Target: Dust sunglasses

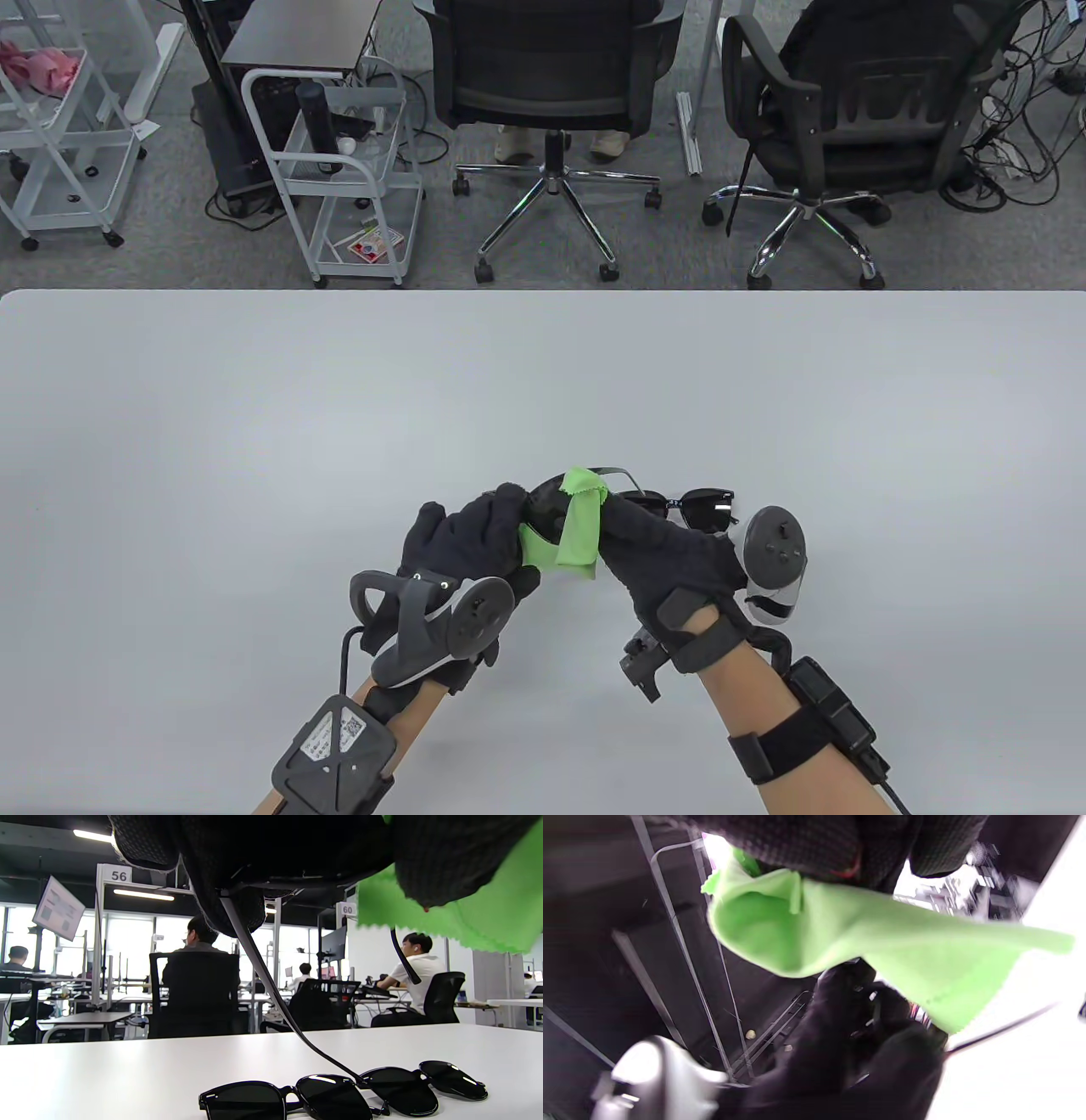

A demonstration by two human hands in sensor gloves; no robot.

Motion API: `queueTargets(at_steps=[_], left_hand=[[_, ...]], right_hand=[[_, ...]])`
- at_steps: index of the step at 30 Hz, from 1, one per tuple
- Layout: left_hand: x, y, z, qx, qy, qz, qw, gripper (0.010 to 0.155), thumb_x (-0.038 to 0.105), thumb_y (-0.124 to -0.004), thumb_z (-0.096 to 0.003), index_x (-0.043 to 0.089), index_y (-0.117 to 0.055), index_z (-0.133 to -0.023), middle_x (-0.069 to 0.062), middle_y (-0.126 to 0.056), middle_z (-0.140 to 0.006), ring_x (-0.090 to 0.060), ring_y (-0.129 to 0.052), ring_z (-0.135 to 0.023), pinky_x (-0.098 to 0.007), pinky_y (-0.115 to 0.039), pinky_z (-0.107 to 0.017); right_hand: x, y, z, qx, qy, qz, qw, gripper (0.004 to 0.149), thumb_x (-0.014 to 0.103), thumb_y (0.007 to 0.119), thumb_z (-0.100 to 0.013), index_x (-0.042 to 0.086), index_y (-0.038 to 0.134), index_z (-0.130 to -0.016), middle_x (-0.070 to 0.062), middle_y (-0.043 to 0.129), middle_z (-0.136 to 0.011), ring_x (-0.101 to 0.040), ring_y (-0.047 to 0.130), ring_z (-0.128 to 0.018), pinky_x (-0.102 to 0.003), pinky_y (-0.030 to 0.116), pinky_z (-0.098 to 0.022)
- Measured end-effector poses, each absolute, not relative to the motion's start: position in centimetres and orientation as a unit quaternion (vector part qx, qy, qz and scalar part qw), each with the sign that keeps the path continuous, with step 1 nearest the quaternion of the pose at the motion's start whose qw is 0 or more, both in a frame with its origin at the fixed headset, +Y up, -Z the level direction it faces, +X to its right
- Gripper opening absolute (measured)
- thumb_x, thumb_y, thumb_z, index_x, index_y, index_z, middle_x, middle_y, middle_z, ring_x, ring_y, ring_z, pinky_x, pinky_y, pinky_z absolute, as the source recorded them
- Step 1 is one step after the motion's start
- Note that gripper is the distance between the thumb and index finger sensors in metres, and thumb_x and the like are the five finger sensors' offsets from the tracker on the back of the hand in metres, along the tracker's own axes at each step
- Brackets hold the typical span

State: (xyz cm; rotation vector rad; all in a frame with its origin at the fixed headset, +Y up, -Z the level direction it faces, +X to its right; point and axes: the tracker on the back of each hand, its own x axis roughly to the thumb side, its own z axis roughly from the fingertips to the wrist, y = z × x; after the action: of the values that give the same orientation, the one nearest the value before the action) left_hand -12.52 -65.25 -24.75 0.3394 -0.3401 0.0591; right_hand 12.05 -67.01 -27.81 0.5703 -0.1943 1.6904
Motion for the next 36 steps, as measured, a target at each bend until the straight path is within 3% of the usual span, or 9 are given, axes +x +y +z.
queueTargets(at_steps=[3, 7, 14, 18, 27, 30, 32, 34, 36], left_hand=[[-12.1, -65.3, -24.7, 0.150, -0.189, 0.042, 0.970, 0.089, 0.069, -0.078, -0.0311, 0.032, -0.050, -0.107, 0.010, -0.073, -0.102, -0.015, -0.102, -0.082, -0.050, -0.068, -0.074], [-12.4, -65.3, -25.0, 0.134, -0.205, 0.040, 0.969, 0.087, 0.068, -0.079, -0.0319, 0.033, -0.052, -0.107, 0.010, -0.073, -0.102, -0.015, -0.101, -0.083, -0.050, -0.067, -0.075], [-11.8, -65.3, -24.9, 0.088, -0.246, 0.046, 0.964, 0.087, 0.069, -0.079, -0.0318, 0.035, -0.053, -0.107, 0.013, -0.073, -0.103, -0.013, -0.100, -0.083, -0.051, -0.065, -0.076], [-11.4, -65.5, -24.9, 0.069, -0.259, 0.041, 0.963, 0.087, 0.069, -0.078, -0.0313, 0.033, -0.053, -0.107, 0.014, -0.073, -0.103, -0.012, -0.100, -0.083, -0.051, -0.065, -0.077], [-12.5, -64.9, -25.6, 0.031, -0.265, 0.118, 0.957, 0.091, 0.072, -0.080, -0.0291, 0.035, -0.050, -0.107, 0.016, -0.074, -0.102, -0.008, -0.099, -0.084, -0.049, -0.064, -0.078], [-12.6, -64.7, -25.5, 0.042, -0.264, 0.103, 0.958, 0.106, 0.072, -0.080, -0.0285, 0.029, -0.023, -0.106, 0.016, -0.074, -0.102, -0.009, -0.100, -0.083, -0.048, -0.064, -0.078], [-12.6, -64.5, -25.0, 0.082, -0.264, 0.091, 0.957, 0.103, 0.072, -0.079, -0.0290, 0.042, -0.013, -0.102, 0.015, -0.075, -0.102, -0.010, -0.102, -0.082, -0.048, -0.066, -0.078], [-12.2, -64.4, -24.6, 0.109, -0.270, 0.068, 0.954, 0.089, 0.071, -0.078, -0.0300, 0.061, -0.021, -0.098, 0.012, -0.075, -0.103, -0.012, -0.102, -0.081, -0.049, -0.066, -0.077], [-12.1, -64.4, -24.4, 0.137, -0.261, 0.061, 0.954, 0.081, 0.070, -0.078, -0.0301, 0.061, -0.034, -0.098, 0.011, -0.076, -0.103, -0.012, -0.103, -0.080, -0.049, -0.067, -0.077]], right_hand=[[11.9, -66.2, -26.9, 0.245, -0.166, 0.777, 0.556, 0.053, 0.021, 0.093, -0.043, 0.022, 0.075, -0.093, -0.008, 0.092, -0.088, -0.022, 0.107, -0.064, -0.053, 0.076, -0.064], [11.1, -64.4, -25.5, 0.302, -0.268, 0.861, 0.310, 0.057, 0.023, 0.094, -0.042, 0.022, 0.073, -0.096, -0.011, 0.082, -0.089, -0.031, 0.090, -0.065, -0.060, 0.066, -0.062], [8.2, -63.9, -23.4, 0.406, -0.354, 0.842, 0.006, 0.056, 0.036, 0.098, -0.042, 0.020, 0.079, -0.092, -0.019, 0.057, -0.103, -0.045, 0.063, -0.084, -0.067, 0.047, -0.063], [6.4, -64.3, -22.1, 0.454, -0.403, 0.783, -0.138, 0.049, 0.031, 0.097, -0.042, 0.012, 0.085, -0.085, -0.015, 0.085, -0.088, -0.041, 0.080, -0.078, -0.066, 0.055, -0.060], [7.0, -63.6, -21.7, 0.455, -0.435, 0.762, -0.154, 0.044, 0.032, 0.097, -0.042, 0.011, 0.090, -0.080, -0.014, 0.093, -0.078, -0.039, 0.090, -0.070, -0.064, 0.060, -0.059], [7.4, -63.6, -22.0, 0.448, -0.435, 0.767, -0.152, 0.045, 0.032, 0.096, -0.043, 0.010, 0.089, -0.081, -0.014, 0.093, -0.079, -0.039, 0.089, -0.071, -0.064, 0.060, -0.059], [7.7, -63.7, -22.3, 0.439, -0.433, 0.774, -0.142, 0.045, 0.032, 0.096, -0.043, 0.010, 0.088, -0.082, -0.015, 0.092, -0.080, -0.040, 0.089, -0.072, -0.065, 0.060, -0.059], [7.9, -63.6, -22.5, 0.428, -0.431, 0.784, -0.130, 0.045, 0.032, 0.095, -0.044, 0.009, 0.088, -0.083, -0.016, 0.091, -0.081, -0.041, 0.088, -0.072, -0.065, 0.059, -0.059], [8.0, -63.8, -22.8, 0.414, -0.419, 0.800, -0.117, 0.043, 0.033, 0.095, -0.045, 0.012, 0.089, -0.082, -0.016, 0.090, -0.084, -0.042, 0.086, -0.075, -0.066, 0.058, -0.059]])
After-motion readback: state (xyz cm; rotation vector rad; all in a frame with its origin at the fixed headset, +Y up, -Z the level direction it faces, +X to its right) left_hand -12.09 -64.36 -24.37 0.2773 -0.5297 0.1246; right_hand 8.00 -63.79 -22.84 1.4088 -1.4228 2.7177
